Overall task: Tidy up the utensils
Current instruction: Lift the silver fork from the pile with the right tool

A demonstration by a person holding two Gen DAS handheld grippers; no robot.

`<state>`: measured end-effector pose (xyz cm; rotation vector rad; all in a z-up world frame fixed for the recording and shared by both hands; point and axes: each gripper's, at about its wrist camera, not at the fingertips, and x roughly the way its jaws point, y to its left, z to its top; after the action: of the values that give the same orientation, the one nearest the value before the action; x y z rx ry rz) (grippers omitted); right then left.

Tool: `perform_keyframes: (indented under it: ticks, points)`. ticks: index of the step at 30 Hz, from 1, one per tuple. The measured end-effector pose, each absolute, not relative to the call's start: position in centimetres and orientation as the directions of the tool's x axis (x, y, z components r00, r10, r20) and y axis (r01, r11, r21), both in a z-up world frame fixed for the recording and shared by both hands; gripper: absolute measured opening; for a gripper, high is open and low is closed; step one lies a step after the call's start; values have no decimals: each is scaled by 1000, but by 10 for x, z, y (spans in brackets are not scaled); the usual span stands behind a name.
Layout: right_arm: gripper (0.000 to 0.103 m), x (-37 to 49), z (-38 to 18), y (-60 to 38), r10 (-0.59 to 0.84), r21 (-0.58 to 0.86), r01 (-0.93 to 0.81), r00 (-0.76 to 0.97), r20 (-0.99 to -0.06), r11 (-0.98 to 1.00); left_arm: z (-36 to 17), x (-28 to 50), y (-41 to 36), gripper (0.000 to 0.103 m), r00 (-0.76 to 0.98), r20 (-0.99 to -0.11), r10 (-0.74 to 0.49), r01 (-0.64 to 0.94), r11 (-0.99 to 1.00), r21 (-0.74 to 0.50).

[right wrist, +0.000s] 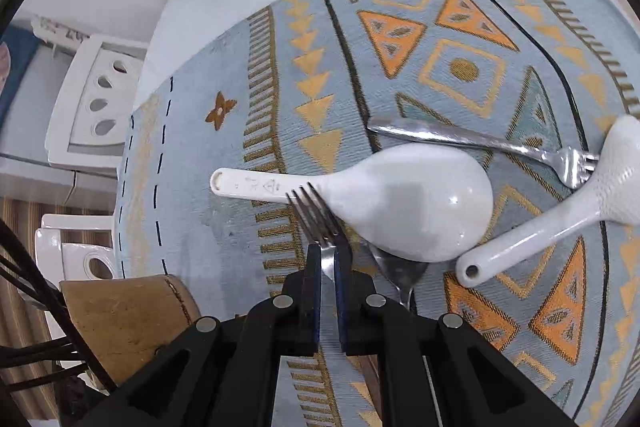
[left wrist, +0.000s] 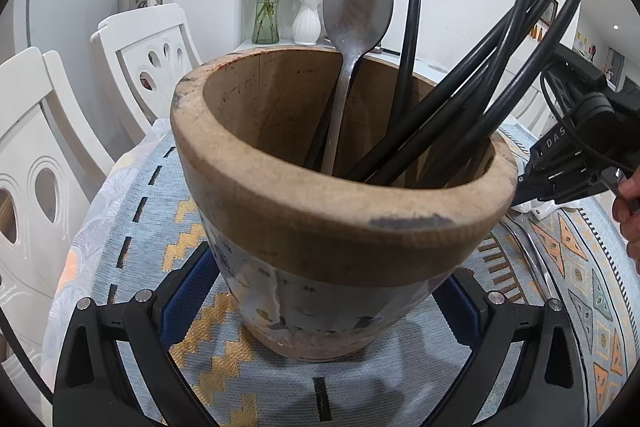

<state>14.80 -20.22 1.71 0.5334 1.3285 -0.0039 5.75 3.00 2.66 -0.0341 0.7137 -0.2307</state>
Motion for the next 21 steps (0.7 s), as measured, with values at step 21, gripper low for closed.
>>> perform_keyframes:
  ticks: [21]
  points:
    - [5, 124, 31, -188, 233, 295, 164, 316, -920, 941, 24, 63, 29, 101, 718, -661, -218, 195, 975, -109]
